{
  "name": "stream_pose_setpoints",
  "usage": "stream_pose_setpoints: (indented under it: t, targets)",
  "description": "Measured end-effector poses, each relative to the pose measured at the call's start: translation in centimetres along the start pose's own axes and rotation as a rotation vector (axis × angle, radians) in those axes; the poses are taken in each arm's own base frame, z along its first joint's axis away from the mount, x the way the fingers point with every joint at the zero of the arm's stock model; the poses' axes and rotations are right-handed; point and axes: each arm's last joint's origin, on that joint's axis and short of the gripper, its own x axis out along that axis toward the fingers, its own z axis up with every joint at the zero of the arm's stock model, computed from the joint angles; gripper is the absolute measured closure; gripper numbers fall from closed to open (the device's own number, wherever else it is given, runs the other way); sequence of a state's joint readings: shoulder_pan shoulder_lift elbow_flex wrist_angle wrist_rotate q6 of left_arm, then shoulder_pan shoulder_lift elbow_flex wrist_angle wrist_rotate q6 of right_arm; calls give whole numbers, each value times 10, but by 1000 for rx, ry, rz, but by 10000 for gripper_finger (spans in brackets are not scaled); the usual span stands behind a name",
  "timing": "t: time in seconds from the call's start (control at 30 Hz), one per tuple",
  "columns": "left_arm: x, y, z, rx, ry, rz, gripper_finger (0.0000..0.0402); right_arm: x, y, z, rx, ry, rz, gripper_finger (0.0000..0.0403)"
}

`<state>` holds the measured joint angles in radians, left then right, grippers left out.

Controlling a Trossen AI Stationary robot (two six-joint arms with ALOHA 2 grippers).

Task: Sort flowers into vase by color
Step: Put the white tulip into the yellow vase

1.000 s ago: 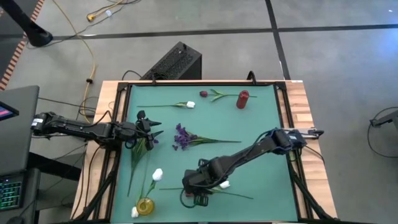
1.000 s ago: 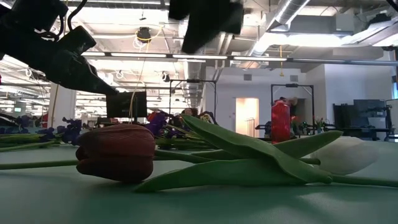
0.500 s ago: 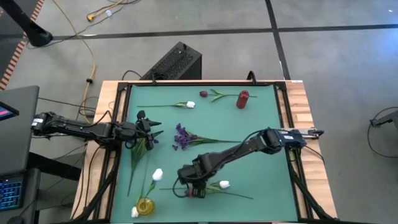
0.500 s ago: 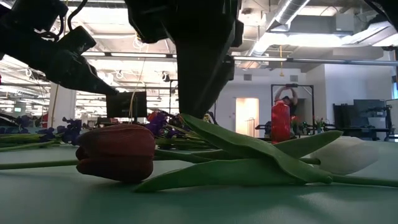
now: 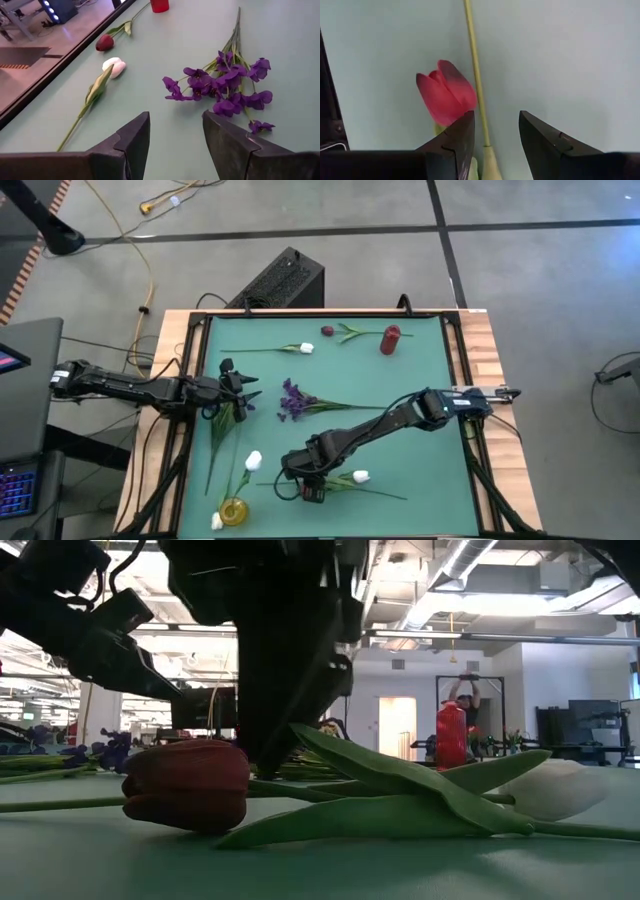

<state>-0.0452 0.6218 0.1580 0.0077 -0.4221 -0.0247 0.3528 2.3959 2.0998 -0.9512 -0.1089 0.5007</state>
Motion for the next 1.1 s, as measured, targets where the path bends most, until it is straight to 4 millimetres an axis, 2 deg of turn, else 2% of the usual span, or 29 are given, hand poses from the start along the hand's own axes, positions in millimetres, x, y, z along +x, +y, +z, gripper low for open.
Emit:
stream_pose_setpoints:
  t: [0.33,0.5,0.87,0.97,1.1]
  targets:
    - [0,0,0,-7,0,1,228,3,9,-9,-20,37,-13,223]
    - [0,0,0,-7,-2,1,228,13,7,-11,-14,52,-52,223]
    - [0,0,0,-10,1,0,228,22,3,-16,-8,102,-83,225]
    - [0,0,0,-10,1,0,228,23,3,-18,-10,118,-93,242]
    - [0,0,0,-10,1,0,228,24,2,-18,-10,120,-100,296]
